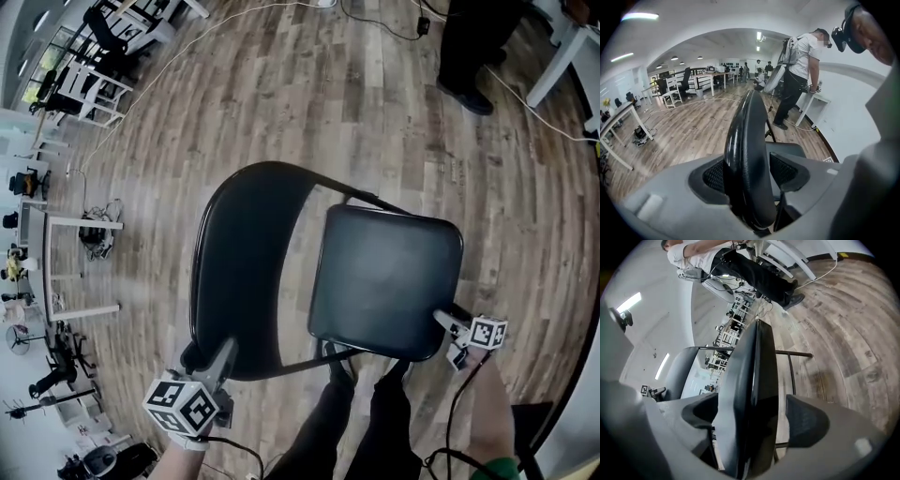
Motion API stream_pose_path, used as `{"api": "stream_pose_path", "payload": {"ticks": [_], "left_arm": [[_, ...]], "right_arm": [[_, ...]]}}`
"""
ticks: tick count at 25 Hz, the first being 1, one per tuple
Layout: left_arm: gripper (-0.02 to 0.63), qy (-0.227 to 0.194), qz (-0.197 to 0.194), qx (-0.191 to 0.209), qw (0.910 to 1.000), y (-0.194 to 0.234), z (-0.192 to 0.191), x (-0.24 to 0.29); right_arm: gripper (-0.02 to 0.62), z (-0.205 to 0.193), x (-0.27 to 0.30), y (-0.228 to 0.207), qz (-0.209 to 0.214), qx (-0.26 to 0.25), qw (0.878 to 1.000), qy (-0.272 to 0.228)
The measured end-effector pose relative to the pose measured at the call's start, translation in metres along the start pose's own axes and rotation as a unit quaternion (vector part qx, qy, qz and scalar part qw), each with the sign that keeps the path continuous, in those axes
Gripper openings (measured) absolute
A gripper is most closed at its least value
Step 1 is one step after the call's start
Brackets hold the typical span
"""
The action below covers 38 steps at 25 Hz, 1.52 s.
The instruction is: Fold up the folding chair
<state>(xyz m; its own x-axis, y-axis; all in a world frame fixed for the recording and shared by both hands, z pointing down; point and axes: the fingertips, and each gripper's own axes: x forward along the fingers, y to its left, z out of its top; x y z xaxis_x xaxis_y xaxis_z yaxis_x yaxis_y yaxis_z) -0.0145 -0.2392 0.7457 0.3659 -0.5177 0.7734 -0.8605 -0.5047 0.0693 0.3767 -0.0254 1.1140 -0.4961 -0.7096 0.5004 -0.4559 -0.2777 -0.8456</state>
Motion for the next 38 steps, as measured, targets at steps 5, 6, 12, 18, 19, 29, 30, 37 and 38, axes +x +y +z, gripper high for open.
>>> {"api": "stream_pose_path", "payload": {"ticks": [5, 6, 12, 18, 19, 29, 30, 37, 38], "left_arm": [[0.242, -0.003, 0.016, 0.002, 0.9999, 0.005, 0.001, 0.003], [0.241, -0.004, 0.018, 0.002, 0.9998, 0.006, 0.0, 0.002], [0.235, -0.002, 0.02, 0.002, 0.9998, 0.007, -0.003, 0.002], [0.229, -0.018, 0.025, -0.001, 0.9995, 0.021, 0.003, -0.004], [0.229, -0.019, 0.027, -0.003, 0.9995, 0.027, 0.005, -0.006], [0.222, -0.063, 0.044, -0.019, 0.9969, 0.05, 0.044, -0.05], [0.222, -0.069, 0.046, -0.021, 0.9963, 0.052, 0.049, -0.055], [0.216, -0.085, 0.06, -0.034, 0.994, 0.076, 0.071, -0.086], [0.216, -0.084, 0.062, -0.034, 0.9939, 0.08, 0.072, -0.09]], "right_arm": [[0.442, -0.004, 0.027, 0.003, 0.037, 0.01, 0.999, 0.019], [0.442, -0.005, 0.031, 0.004, 0.044, 0.025, 0.999, 0.016], [0.373, -0.005, 0.035, -0.002, 0.048, 0.08, 0.996, -0.014], [0.37, -0.003, 0.038, 0.033, 0.091, 0.101, 0.99, -0.03], [0.365, -0.004, 0.037, 0.038, 0.081, 0.101, 0.991, -0.028], [0.319, -0.001, 0.033, 0.12, -0.015, 0.028, 0.999, -0.012], [0.319, 0.001, 0.032, 0.132, -0.013, 0.029, 0.999, -0.012], [0.258, -0.003, 0.05, 0.221, 0.007, 0.046, 0.999, -0.012], [0.253, -0.004, 0.053, 0.233, 0.009, 0.043, 0.999, -0.011]]}}
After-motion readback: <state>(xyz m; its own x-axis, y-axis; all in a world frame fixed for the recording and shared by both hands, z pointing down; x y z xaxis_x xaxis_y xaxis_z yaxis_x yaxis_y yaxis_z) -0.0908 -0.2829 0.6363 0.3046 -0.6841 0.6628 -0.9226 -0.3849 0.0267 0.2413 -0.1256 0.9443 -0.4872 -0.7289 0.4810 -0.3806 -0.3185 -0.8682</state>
